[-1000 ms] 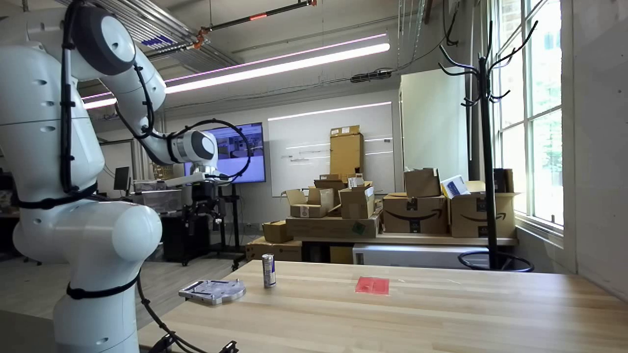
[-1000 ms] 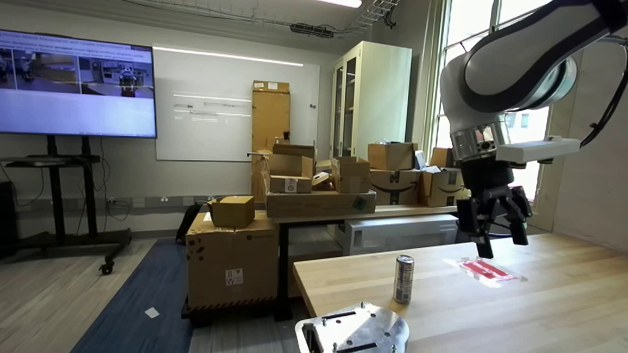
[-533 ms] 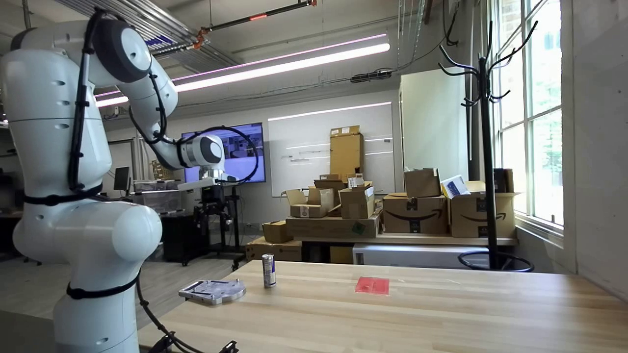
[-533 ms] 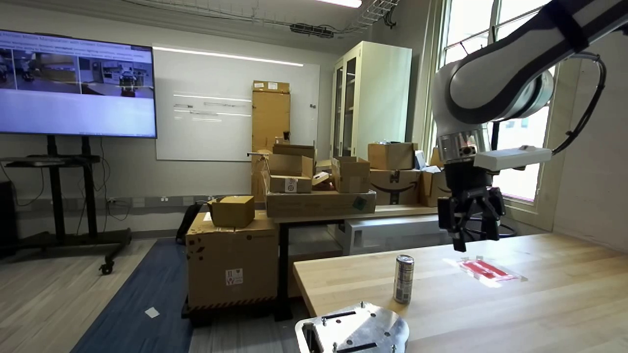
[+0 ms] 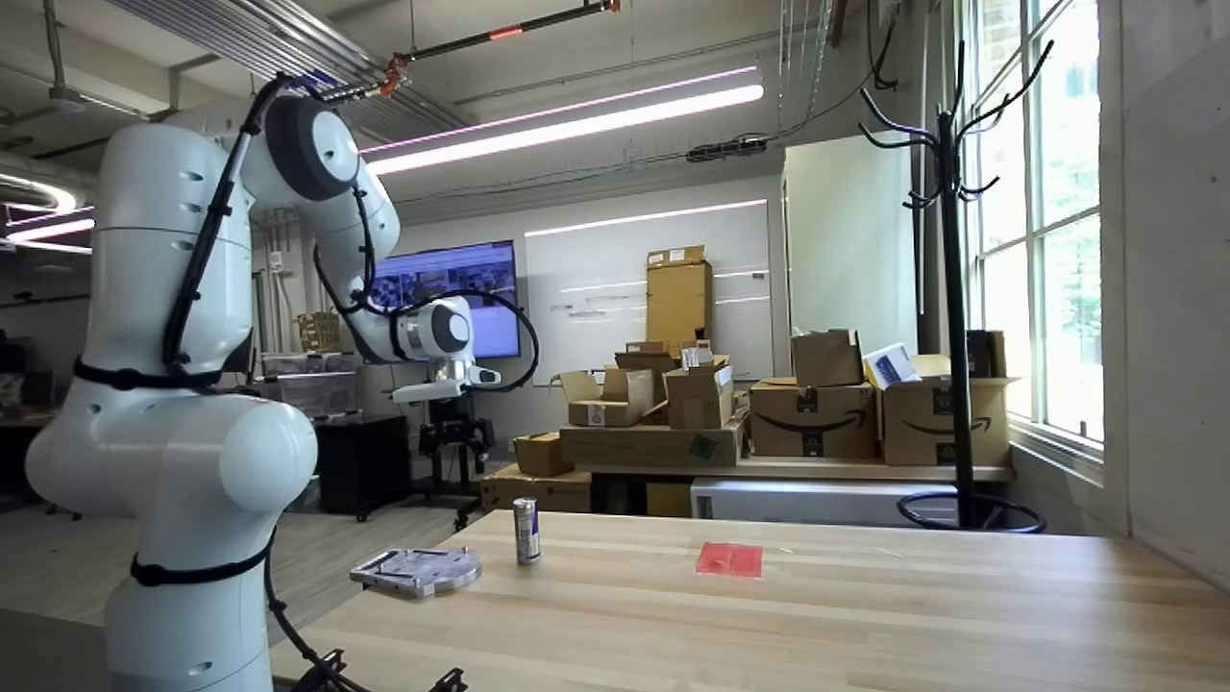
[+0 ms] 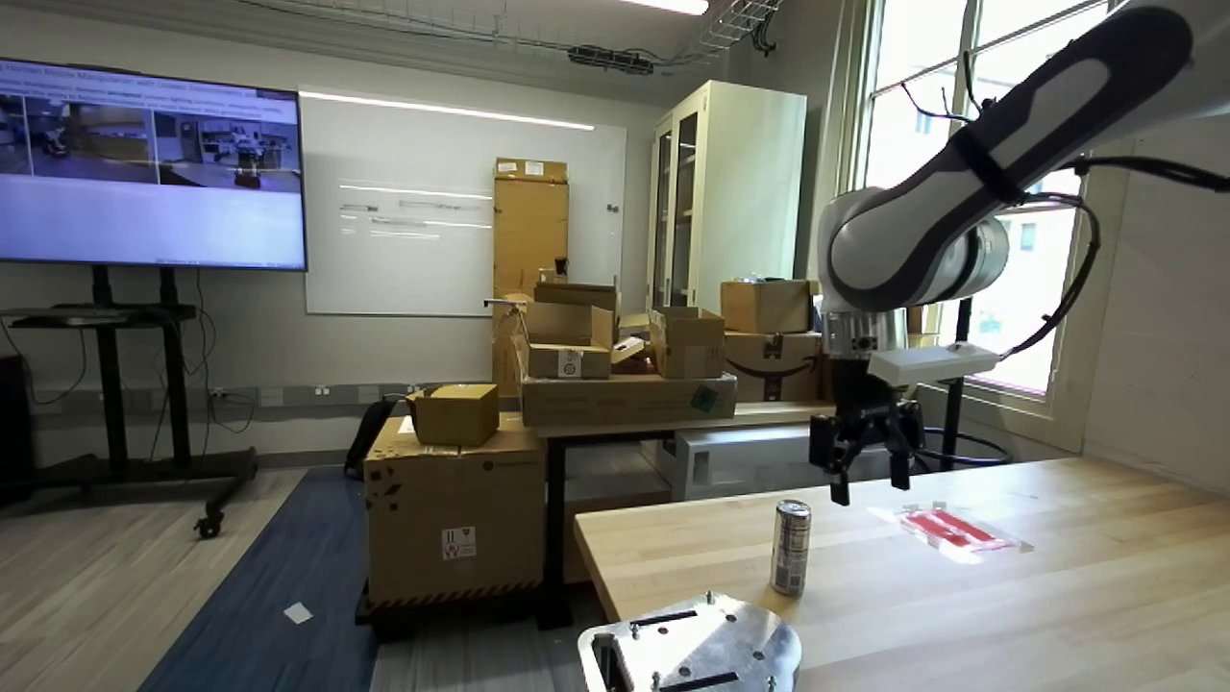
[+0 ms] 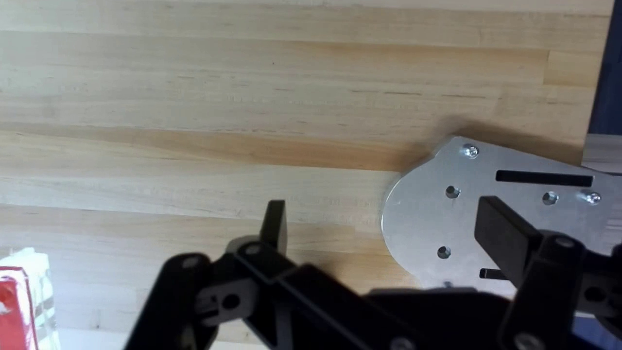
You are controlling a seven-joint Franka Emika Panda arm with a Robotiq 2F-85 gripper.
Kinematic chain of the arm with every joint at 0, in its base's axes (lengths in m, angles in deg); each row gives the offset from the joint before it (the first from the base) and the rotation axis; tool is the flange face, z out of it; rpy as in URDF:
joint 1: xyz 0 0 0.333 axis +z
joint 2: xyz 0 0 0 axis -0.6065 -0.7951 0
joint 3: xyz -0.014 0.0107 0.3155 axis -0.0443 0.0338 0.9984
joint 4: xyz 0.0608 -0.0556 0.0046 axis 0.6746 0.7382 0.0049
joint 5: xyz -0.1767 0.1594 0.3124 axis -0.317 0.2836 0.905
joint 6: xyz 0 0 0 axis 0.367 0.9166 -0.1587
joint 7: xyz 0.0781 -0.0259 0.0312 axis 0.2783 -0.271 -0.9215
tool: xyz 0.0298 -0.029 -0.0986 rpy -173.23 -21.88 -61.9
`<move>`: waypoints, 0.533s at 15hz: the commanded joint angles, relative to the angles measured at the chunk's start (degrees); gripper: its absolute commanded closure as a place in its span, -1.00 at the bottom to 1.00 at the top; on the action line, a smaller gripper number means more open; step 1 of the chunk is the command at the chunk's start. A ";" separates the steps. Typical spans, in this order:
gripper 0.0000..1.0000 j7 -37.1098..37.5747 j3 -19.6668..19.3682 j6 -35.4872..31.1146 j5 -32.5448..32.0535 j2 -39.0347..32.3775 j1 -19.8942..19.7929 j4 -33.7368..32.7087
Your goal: Put the can on the metal object
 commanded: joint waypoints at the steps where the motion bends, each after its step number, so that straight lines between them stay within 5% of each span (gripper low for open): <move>1: -1.00 -2.18 -0.94 -1.72 -0.51 -5.11 -0.23 -5.46; 8: -1.00 -2.94 -1.88 -1.51 -3.01 -15.09 0.33 -16.40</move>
